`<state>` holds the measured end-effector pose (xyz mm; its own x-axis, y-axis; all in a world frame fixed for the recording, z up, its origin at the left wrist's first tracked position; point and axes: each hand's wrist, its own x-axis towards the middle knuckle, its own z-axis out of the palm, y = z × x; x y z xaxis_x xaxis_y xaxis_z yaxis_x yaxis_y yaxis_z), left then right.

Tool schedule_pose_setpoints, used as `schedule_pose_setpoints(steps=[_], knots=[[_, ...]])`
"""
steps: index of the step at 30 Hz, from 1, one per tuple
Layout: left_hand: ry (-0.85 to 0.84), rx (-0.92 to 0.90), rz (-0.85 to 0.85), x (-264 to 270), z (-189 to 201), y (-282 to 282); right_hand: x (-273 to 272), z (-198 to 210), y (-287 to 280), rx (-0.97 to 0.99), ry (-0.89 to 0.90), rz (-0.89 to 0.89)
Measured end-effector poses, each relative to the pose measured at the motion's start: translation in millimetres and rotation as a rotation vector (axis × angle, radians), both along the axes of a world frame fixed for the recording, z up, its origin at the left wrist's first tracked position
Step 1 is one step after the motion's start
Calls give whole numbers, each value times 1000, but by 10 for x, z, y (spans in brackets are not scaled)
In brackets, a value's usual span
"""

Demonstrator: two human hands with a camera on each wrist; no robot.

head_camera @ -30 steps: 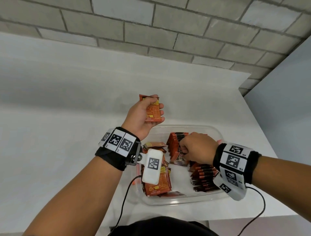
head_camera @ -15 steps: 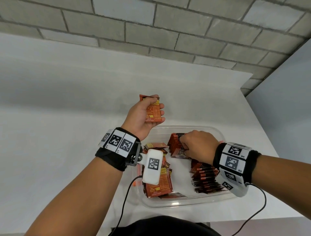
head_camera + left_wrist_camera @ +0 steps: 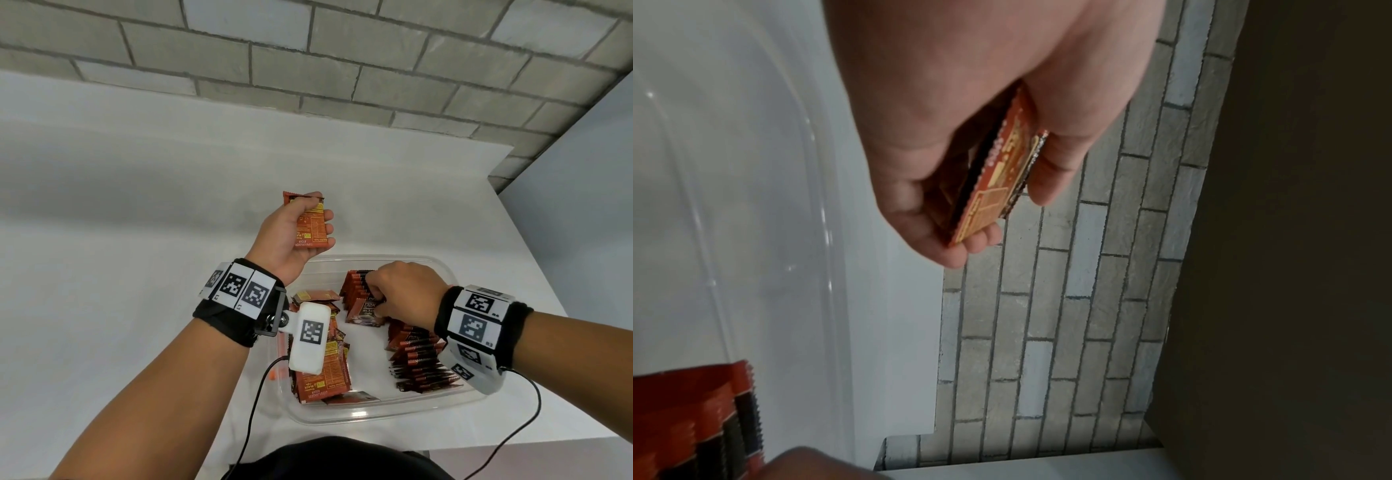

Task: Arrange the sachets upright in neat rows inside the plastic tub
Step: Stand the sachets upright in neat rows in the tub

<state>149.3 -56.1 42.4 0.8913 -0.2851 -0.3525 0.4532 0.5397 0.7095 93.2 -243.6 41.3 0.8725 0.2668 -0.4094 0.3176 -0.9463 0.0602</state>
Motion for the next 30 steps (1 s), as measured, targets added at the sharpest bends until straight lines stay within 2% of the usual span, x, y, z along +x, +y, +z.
schedule_pose_setpoints(steps=[6,10,14,17,22,26,30], knots=[[10,-23,-3,-3,-6,-5,7,30,-33,60,-31,-38],[33,-84,-34,-21,-13,-5,3,173,-101,239,-61,-189],[50,-92,-84,-57,0,-27,27,356,-213,391,-110,-250],[19,-45,-124,-101,19,-68,43,474,-278,538,-123,-336],[-100,89,-273,-183,58,-171,-42,552,-199,906,-79,-517],[-168,153,-339,-266,52,-245,-74,503,-130,989,-63,-545],[-135,165,-330,-306,52,-286,-83,489,-150,1095,-82,-578]])
